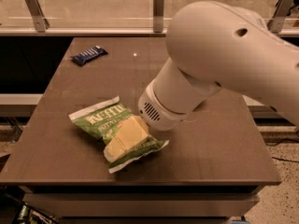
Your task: Move green jalapeno chip bag near rxbar blueberry
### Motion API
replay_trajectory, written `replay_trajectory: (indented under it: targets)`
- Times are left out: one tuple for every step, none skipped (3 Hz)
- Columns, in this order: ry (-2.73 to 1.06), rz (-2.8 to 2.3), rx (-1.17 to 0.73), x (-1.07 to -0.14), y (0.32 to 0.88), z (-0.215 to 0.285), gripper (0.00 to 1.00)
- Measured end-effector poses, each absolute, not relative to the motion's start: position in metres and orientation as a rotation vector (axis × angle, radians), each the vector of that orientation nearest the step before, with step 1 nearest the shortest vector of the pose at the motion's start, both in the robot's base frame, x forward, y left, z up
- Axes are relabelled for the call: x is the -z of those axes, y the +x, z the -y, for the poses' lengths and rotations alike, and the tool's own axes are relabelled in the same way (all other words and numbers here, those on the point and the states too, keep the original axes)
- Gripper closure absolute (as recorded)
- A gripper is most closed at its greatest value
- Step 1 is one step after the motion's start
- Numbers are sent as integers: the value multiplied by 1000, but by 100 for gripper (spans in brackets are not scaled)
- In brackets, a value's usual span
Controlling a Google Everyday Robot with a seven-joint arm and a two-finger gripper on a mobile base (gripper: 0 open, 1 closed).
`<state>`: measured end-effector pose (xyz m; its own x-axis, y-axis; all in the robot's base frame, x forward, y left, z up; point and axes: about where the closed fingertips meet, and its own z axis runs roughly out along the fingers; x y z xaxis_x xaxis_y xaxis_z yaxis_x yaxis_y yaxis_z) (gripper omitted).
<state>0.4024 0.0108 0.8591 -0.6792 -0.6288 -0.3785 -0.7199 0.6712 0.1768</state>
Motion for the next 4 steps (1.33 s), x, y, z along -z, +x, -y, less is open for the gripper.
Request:
replay_trajectory:
  targets:
    - [-1065,-2618,-488,-849,397,-26,0]
    - [-1052,-2633,-510,-837,394,-37,0]
    - [-1035,-2645,-523,-825,393,-46,0]
    - [-1035,-2641,-520,-826,393,-46,17]
